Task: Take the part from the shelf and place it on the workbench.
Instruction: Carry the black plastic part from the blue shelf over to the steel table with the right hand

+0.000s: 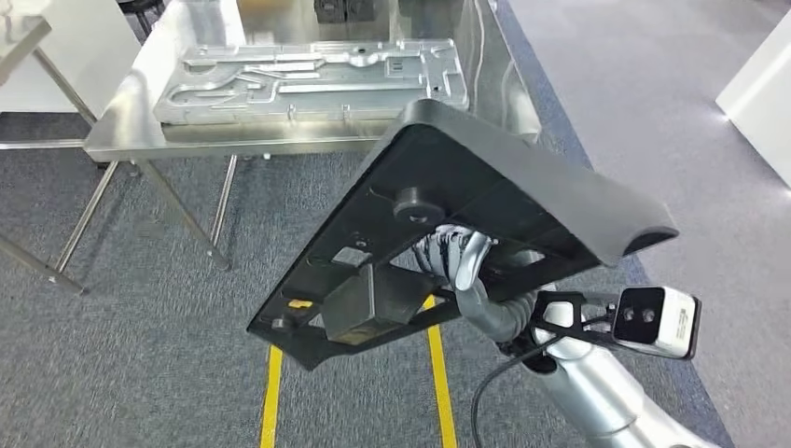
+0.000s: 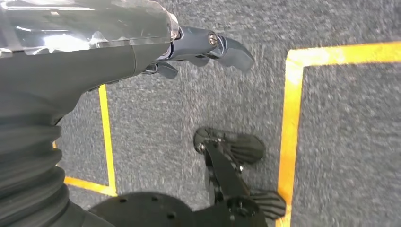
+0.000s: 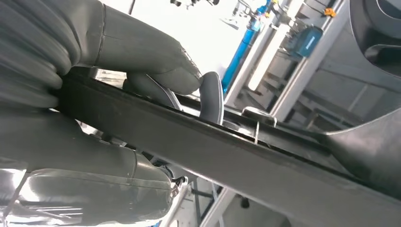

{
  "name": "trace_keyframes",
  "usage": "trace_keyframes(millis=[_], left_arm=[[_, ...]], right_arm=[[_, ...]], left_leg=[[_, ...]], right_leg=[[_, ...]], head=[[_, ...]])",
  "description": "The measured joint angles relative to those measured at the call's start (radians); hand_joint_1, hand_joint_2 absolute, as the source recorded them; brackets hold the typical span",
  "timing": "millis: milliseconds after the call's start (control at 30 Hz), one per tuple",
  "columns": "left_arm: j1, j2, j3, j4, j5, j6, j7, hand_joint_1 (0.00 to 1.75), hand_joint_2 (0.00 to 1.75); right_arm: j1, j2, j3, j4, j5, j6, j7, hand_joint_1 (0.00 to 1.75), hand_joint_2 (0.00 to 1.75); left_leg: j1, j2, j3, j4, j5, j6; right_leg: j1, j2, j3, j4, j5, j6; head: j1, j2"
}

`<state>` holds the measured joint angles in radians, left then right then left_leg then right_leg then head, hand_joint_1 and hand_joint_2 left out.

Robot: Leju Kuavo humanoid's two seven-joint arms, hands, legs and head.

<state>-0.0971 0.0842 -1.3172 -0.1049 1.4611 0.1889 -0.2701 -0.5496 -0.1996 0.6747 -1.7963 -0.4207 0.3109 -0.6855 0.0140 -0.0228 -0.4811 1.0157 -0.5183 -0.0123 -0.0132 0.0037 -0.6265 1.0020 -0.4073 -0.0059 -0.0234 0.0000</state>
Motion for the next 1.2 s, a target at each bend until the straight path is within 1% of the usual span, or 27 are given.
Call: trace_keyframes(millis=[67, 133, 167, 200, 233, 267, 300, 333, 367, 400, 467, 533, 600, 667, 700, 733, 767, 800, 833, 867, 900, 967, 1033, 1067, 1100, 1167, 1200], left_arm=[[-0.003, -0.001, 0.000, 0.000, 0.000, 0.000, 0.001, 0.00, 1.75], [-0.004, -0.002, 0.000, 0.000, 0.000, 0.000, 0.001, 0.00, 1.75], [-0.003, -0.002, 0.000, 0.000, 0.000, 0.000, 0.002, 0.00, 1.75], [0.000, -0.002, 0.000, 0.000, 0.000, 0.000, 0.002, 0.00, 1.75], [0.002, -0.002, 0.000, 0.000, 0.000, 0.000, 0.002, 0.00, 1.75], [0.003, -0.002, 0.000, 0.000, 0.000, 0.000, 0.002, 0.00, 1.75], [0.004, -0.002, 0.000, 0.000, 0.000, 0.000, 0.002, 0.00, 1.75], [0.004, -0.001, 0.000, 0.000, 0.000, 0.000, 0.002, 0.00, 1.75], [0.004, -0.001, 0.000, 0.000, 0.000, -0.001, 0.002, 0.00, 1.75], [0.004, -0.001, 0.000, 0.000, 0.000, -0.001, 0.003, 0.00, 1.75], [0.004, -0.001, 0.000, 0.000, 0.000, -0.001, 0.005, 0.00, 1.75], [0.003, -0.002, 0.000, 0.000, 0.000, -0.002, 0.006, 0.00, 1.75], [0.001, -0.003, 0.000, 0.000, 0.000, -0.002, 0.005, 0.00, 1.75], [0.002, -0.003, 0.000, 0.000, 0.000, -0.002, 0.006, 0.00, 1.75], [0.004, -0.004, 0.000, 0.000, 0.000, -0.002, 0.006, 0.00, 1.75], [0.005, -0.004, 0.000, 0.000, 0.000, -0.002, 0.006, 0.00, 1.75], [0.005, -0.004, 0.000, 0.000, 0.000, -0.002, 0.006, 0.00, 1.75], [0.005, -0.005, 0.000, 0.000, 0.000, -0.002, 0.006, 0.00, 1.75], [0.004, -0.005, 0.000, 0.000, 0.000, -0.003, 0.006, 0.00, 1.75], [0.003, -0.005, 0.000, 0.000, 0.000, -0.004, 0.006, 0.00, 1.75], [0.002, -0.005, 0.000, 0.000, 0.000, -0.006, 0.006, 0.00, 1.75], [-0.001, -0.005, 0.000, 0.000, 0.000, -0.011, 0.008, 0.00, 1.75], [-0.004, -0.002, 0.000, 0.000, 0.000, -0.015, 0.011, 0.00, 1.75], [-0.007, -0.001, 0.000, 0.000, 0.000, -0.015, 0.014, 0.00, 1.75], [-0.009, 0.000, 0.000, 0.000, 0.000, -0.015, 0.015, 0.00, 1.75], [-0.007, -0.001, 0.000, 0.000, 0.000, -0.012, 0.017, 0.00, 1.75], [-0.003, -0.001, 0.000, 0.000, 0.000, -0.011, 0.014, 0.00, 1.75]], right_arm=[[0.005, 0.019, -0.001, -0.005, 0.012, 0.003, 0.002, 1.75, 1.75], [0.015, 0.036, -0.001, -0.009, 0.022, 0.003, 0.003, 1.75, 1.75], [0.022, 0.042, -0.001, -0.010, 0.024, 0.003, 0.003, 1.75, 1.75], [0.027, 0.046, -0.001, -0.011, 0.026, 0.003, 0.003, 1.75, 1.75], [0.031, 0.049, -0.001, -0.012, 0.027, 0.003, 0.003, 1.75, 1.75], [0.032, 0.053, -0.002, -0.012, 0.027, 0.003, 0.003, 1.75, 1.75], [0.033, 0.056, -0.002, -0.013, 0.028, 0.003, 0.003, 1.75, 1.75], [0.034, 0.058, -0.002, -0.014, 0.030, 0.005, 0.003, 1.75, 1.75], [0.035, 0.062, -0.003, -0.014, 0.034, 0.009, 0.004, 1.75, 1.75], [0.039, 0.065, -0.005, -0.016, 0.038, 0.013, 0.005, 1.75, 1.75], [0.046, 0.073, -0.011, -0.021, 0.048, 0.022, 0.008, 1.75, 1.75], [0.050, 0.078, -0.017, -0.029, 0.055, 0.027, 0.010, 1.75, 1.75], [0.053, 0.080, -0.021, -0.033, 0.060, 0.030, 0.011, 1.75, 1.75], [0.062, 0.080, -0.021, -0.034, 0.062, 0.032, 0.012, 1.75, 1.75], [0.066, 0.080, -0.022, -0.034, 0.063, 0.033, 0.012, 1.75, 1.75], [0.069, 0.080, -0.022, -0.034, 0.064, 0.034, 0.012, 1.75, 1.75], [0.069, 0.080, -0.023, -0.034, 0.064, 0.036, 0.012, 1.75, 1.75], [0.066, 0.080, -0.025, -0.034, 0.063, 0.037, 0.014, 1.75, 1.75], [0.061, 0.080, -0.028, -0.033, 0.059, 0.037, 0.018, 1.75, 1.75], [0.054, 0.080, -0.031, -0.033, 0.053, 0.037, 0.024, 1.75, 1.75], [0.047, 0.080, -0.035, -0.032, 0.045, 0.034, 0.034, 1.75, 1.75], [0.033, 0.080, -0.042, -0.035, 0.030, 0.026, 0.055, 1.75, 1.75], [0.021, 0.080, -0.046, -0.043, 0.018, 0.016, 0.067, 1.75, 1.75], [0.017, 0.079, -0.047, -0.045, 0.011, 0.014, 0.065, 1.75, 1.75], [0.013, 0.077, -0.047, -0.046, 0.004, 0.014, 0.056, 1.75, 1.75], [0.012, 0.065, -0.047, -0.040, -0.009, 0.022, 0.025, 1.75, 1.75], [0.014, 0.058, -0.048, -0.035, -0.012, 0.028, 0.012, 1.75, 1.75]], left_leg=[[0.003, 0.006, -0.037, 0.078, -0.018, -0.005], [0.004, 0.010, -0.119, 0.202, -0.067, -0.009], [0.005, 0.010, -0.155, 0.244, -0.091, -0.010], [0.004, 0.010, -0.179, 0.257, -0.100, -0.009], [0.004, 0.011, -0.185, 0.234, -0.086, -0.007], [0.003, 0.012, -0.174, 0.180, -0.047, -0.003], [0.000, 0.014, -0.157, 0.114, 0.007, 0.005], [-0.005, 0.016, -0.143, 0.059, 0.044, 0.012], [-0.010, 0.017, -0.133, 0.021, 0.066, 0.019], [-0.015, 0.018, -0.128, 0.003, 0.074, 0.026], [-0.015, 0.016, -0.115, -0.007, 0.073, 0.038], [-0.010, 0.015, -0.093, -0.016, 0.078, 0.049], [-0.008, 0.014, -0.078, -0.019, 0.070, 0.055], [-0.008, 0.014, -0.070, -0.018, 0.059, 0.055], [-0.008, 0.013, -0.064, -0.018, 0.052, 0.054], [-0.008, 0.013, -0.055, -0.018, 0.045, 0.052], [-0.007, 0.012, -0.044, -0.018, 0.037, 0.050], [-0.007, 0.011, -0.034, -0.018, 0.028, 0.047], [-0.007, 0.011, -0.024, -0.019, 0.019, 0.043], [-0.008, 0.010, -0.017, -0.020, 0.011, 0.037], [-0.008, 0.010, -0.011, -0.022, 0.005, 0.030], [-0.009, 0.011, 0.000, -0.018, 0.003, 0.016], [-0.007, 0.014, -0.005, 0.019, -0.001, 0.007], [-0.005, 0.015, -0.025, 0.060, -0.011, 0.004], [-0.003, 0.015, -0.060, 0.118, -0.028, 0.002], [-0.002, 0.016, -0.147, 0.234, -0.075, -0.006], [-0.001, 0.016, -0.180, 0.261, -0.090, -0.010]], right_leg=[[0.001, -0.001, 0.023, -0.004, -0.010, -0.013], [0.007, -0.001, 0.039, -0.004, -0.027, -0.021], [0.010, -0.001, 0.048, -0.004, -0.035, -0.023], [0.013, -0.001, 0.058, -0.004, -0.044, -0.025], [0.016, 0.000, 0.069, -0.004, -0.053, -0.025], [0.019, 0.000, 0.081, -0.004, -0.062, -0.025], [0.020, -0.001, 0.093, -0.004, -0.071, -0.025], [0.022, 0.000, 0.102, -0.004, -0.079, -0.022], [0.022, 0.001, 0.109, -0.005, -0.086, -0.017], [0.021, 0.002, 0.115, -0.004, -0.089, -0.011], [0.021, 0.003, 0.122, 0.004, -0.090, 0.004], [0.019, 0.002, 0.116, 0.041, -0.103, 0.017], [0.013, 0.001, 0.061, 0.139, -0.148, 0.029], [0.007, 0.001, -0.023, 0.251, -0.194, 0.039], [0.004, 0.001, -0.051, 0.272, -0.195, 0.043], [0.002, 0.000, -0.060, 0.258, -0.175, 0.045], [0.000, 0.000, -0.053, 0.210, -0.135, 0.045], [0.000, -0.001, -0.034, 0.138, -0.082, 0.042], [0.002, -0.002, -0.016, 0.077, -0.046, 0.037], [0.006, -0.002, -0.003, 0.034, -0.027, 0.030], [0.009, -0.003, 0.003, 0.012, -0.019, 0.021], [0.012, -0.003, 0.013, 0.007, -0.029, 0.001], [0.010, -0.004, 0.036, -0.003, -0.030, -0.015], [0.008, -0.004, 0.049, -0.006, -0.034, -0.019], [0.008, -0.006, 0.059, -0.008, -0.042, -0.023], [0.009, -0.006, 0.076, -0.008, -0.059, -0.025], [0.009, -0.004, 0.087, -0.008, -0.069, -0.024]], head=[[0.000, 0.000], [0.000, 0.000], [0.000, 0.000], [0.000, 0.000], [0.000, 0.000], [0.000, 0.000], [0.000, 0.000], [0.000, 0.000], [0.000, 0.000], [0.000, 0.000], [0.000, 0.000], [0.000, 0.000], [0.000, 0.000], [0.000, 0.000], [0.000, 0.000], [0.000, 0.000], [0.000, 0.000], [0.000, 0.000], [0.000, 0.000], [0.000, 0.000], [0.000, 0.000], [0.000, 0.000], [0.000, 0.000], [0.000, 0.000], [0.000, 0.000], [0.000, 0.000], [0.000, 0.000]])
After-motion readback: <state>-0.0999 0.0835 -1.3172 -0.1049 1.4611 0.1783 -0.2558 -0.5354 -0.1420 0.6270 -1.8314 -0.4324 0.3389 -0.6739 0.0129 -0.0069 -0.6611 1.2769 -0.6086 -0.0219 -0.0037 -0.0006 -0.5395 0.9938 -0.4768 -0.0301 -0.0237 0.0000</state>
